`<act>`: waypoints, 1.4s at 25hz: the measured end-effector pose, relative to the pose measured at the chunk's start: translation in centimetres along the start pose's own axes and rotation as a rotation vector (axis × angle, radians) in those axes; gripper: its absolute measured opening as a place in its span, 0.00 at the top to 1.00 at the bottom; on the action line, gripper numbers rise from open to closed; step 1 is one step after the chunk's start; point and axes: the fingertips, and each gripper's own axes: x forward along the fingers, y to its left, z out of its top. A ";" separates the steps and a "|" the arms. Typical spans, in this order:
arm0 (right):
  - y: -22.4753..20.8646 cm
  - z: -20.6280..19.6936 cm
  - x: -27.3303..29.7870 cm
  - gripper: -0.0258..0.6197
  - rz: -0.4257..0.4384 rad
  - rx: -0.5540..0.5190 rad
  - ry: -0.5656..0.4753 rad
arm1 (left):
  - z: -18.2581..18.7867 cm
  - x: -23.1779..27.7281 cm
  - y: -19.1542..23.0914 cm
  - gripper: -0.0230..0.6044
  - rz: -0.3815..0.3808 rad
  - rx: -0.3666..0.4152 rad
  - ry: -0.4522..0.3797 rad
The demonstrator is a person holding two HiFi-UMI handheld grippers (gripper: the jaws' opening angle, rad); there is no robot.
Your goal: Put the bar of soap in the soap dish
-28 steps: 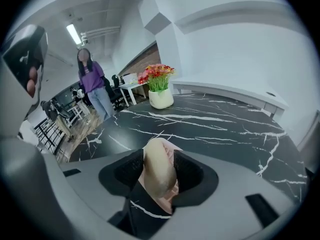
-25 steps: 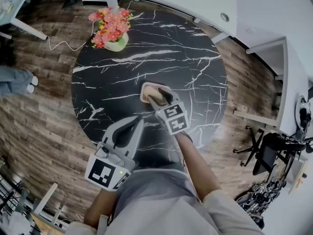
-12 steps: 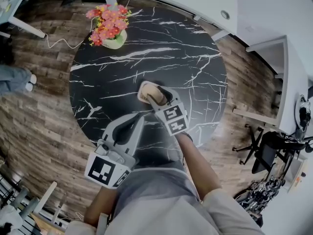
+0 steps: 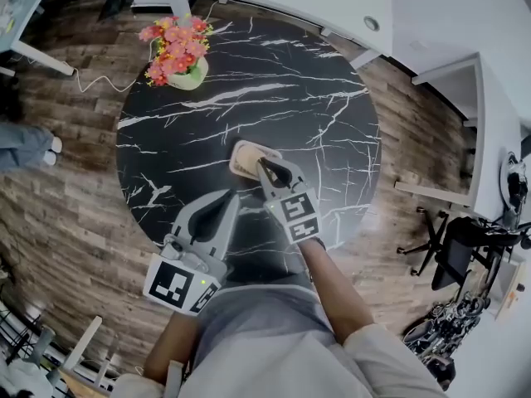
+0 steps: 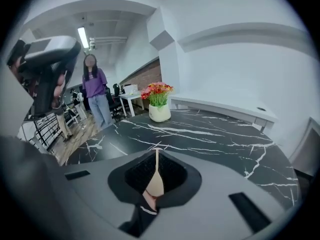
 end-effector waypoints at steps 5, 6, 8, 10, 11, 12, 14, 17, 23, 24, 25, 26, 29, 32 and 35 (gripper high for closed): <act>1.0 1.6 -2.1 0.93 -0.007 0.016 -0.058 | 0.0 -0.2 -0.3 0.96 -0.008 0.011 0.001; 1.1 1.9 -2.6 0.93 -0.009 0.016 -0.070 | 0.1 -0.2 -0.3 0.96 -0.010 0.013 -0.001; 1.4 2.6 -3.7 0.94 -0.016 0.021 -0.096 | 0.2 -0.2 -0.5 0.96 -0.013 0.017 -0.007; 1.9 3.3 -4.9 0.94 -0.018 0.032 -0.124 | 0.3 -0.5 -0.6 0.96 -0.015 0.021 -0.012; 2.2 3.7 -5.6 0.94 -0.018 0.036 -0.136 | 0.3 -0.6 -0.7 0.96 -0.016 0.023 -0.014; 2.5 4.1 -6.3 0.94 -0.018 0.038 -0.147 | 0.4 -0.8 -0.9 0.96 -0.018 0.025 -0.017; 3.0 5.0 -7.6 0.94 -0.018 0.037 -0.165 | 0.7 -1.1 -1.2 0.96 -0.024 0.030 -0.023; 3.7 6.3 -9.6 0.94 -0.026 0.038 -0.203 | 1.1 -1.5 -1.9 0.96 -0.035 0.040 -0.031; 5.3 10.2 -14.6 0.94 -0.044 0.031 -0.318 | 1.8 -2.7 -3.3 0.96 -0.050 0.059 -0.049; 5.7 10.9 -15.5 0.94 -0.045 0.025 -0.335 | 1.9 -2.9 -3.5 0.96 -0.053 0.064 -0.052; 6.1 11.5 -16.3 0.94 -0.046 0.018 -0.354 | 2.1 -3.2 -3.7 0.96 -0.055 0.070 -0.054; 6.5 12.0 -17.1 0.94 -0.047 0.012 -0.371 | 2.2 -3.5 -3.9 0.96 -0.057 0.077 -0.056; 7.2 13.1 -19.0 0.94 -0.055 0.000 -0.412 | 2.7 -4.1 -4.5 0.96 -0.060 0.096 -0.064; 7.7 13.8 -20.5 0.94 -0.057 -0.011 -0.436 | 3.4 -4.8 -5.1 0.96 -0.061 0.110 -0.074; 8.0 14.1 -21.5 0.94 -0.057 -0.011 -0.451 | 4.0 -5.4 -5.6 0.96 -0.058 0.121 -0.086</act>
